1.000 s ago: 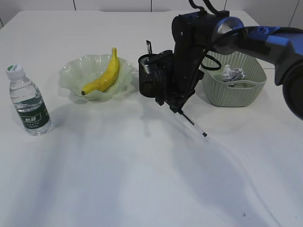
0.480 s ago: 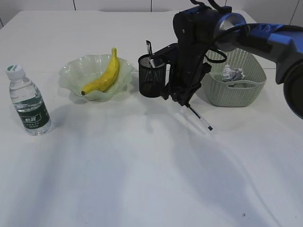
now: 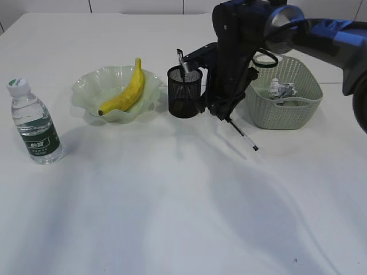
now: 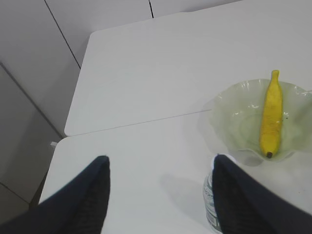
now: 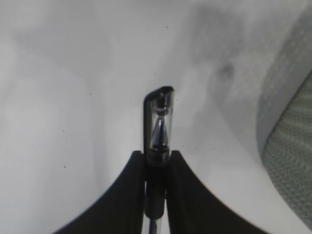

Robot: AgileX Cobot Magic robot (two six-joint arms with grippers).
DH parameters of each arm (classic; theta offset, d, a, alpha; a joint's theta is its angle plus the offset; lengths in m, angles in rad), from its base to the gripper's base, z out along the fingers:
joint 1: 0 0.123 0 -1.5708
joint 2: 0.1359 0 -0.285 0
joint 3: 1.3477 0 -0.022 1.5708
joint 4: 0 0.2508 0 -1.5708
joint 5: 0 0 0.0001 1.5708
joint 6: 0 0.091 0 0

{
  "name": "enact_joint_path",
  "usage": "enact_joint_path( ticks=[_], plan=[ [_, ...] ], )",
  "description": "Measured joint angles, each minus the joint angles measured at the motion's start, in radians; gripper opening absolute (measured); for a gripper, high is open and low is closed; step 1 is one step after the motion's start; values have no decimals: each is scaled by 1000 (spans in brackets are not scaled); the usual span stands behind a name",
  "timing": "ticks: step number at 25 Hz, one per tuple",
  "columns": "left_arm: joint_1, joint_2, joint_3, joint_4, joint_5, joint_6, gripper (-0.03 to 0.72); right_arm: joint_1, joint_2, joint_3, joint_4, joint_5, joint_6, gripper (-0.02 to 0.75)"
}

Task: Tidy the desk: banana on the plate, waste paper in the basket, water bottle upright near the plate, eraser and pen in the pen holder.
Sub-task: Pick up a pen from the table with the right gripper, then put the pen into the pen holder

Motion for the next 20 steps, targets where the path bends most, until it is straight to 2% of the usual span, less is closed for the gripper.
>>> enact_joint_path(
  ticks=[7, 17, 20],
  plan=[
    [0, 0, 0, 0, 0, 0, 466, 0, -20, -33, -17, 4, 0, 83],
    [0, 0, 0, 0, 0, 0, 466, -1, -22, -174, -20, 8, 0, 83],
    [0, 0, 0, 0, 1, 0, 466, -1, -22, -201, -20, -53, 10, 83]
  ],
)
